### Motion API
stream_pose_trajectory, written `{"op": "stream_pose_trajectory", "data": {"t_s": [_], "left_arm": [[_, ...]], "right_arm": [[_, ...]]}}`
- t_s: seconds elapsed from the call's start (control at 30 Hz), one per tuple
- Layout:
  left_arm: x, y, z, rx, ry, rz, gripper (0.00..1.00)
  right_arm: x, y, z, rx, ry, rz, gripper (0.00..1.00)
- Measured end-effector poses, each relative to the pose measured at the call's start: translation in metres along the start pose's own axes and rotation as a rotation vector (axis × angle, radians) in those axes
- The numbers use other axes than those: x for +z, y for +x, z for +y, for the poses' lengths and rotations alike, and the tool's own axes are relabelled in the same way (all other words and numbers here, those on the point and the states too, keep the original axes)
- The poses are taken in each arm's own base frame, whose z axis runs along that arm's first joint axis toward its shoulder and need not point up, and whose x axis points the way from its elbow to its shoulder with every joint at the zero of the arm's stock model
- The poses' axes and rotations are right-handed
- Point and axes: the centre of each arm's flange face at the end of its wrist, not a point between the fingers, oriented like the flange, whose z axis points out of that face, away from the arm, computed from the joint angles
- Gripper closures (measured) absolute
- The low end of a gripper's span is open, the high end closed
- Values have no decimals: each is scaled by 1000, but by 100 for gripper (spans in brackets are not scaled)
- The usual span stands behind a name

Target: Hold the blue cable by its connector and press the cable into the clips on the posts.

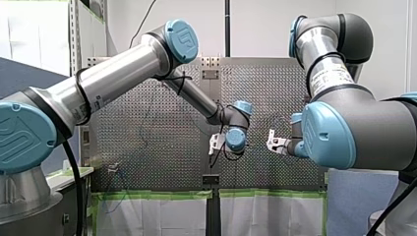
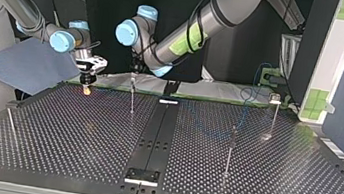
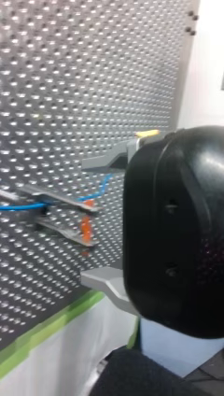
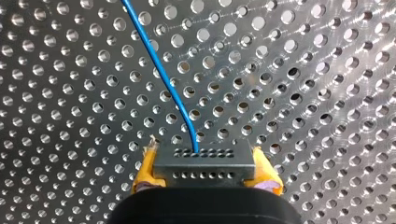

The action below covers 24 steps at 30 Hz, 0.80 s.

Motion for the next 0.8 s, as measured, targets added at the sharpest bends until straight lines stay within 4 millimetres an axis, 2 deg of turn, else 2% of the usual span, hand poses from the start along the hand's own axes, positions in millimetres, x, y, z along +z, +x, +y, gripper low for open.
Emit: {"op": "stream_pose_trajectory", "data": {"t_s": [0.27,0.8], "left_arm": [[-9,2,-11,-30,15,-1,2],[-5,1,-7,-82,-7,-18,2]], "right_arm": [[-1,-3,2,5,-2,-5,100],[-2,-6,6,14,-10,-16,100]]}}
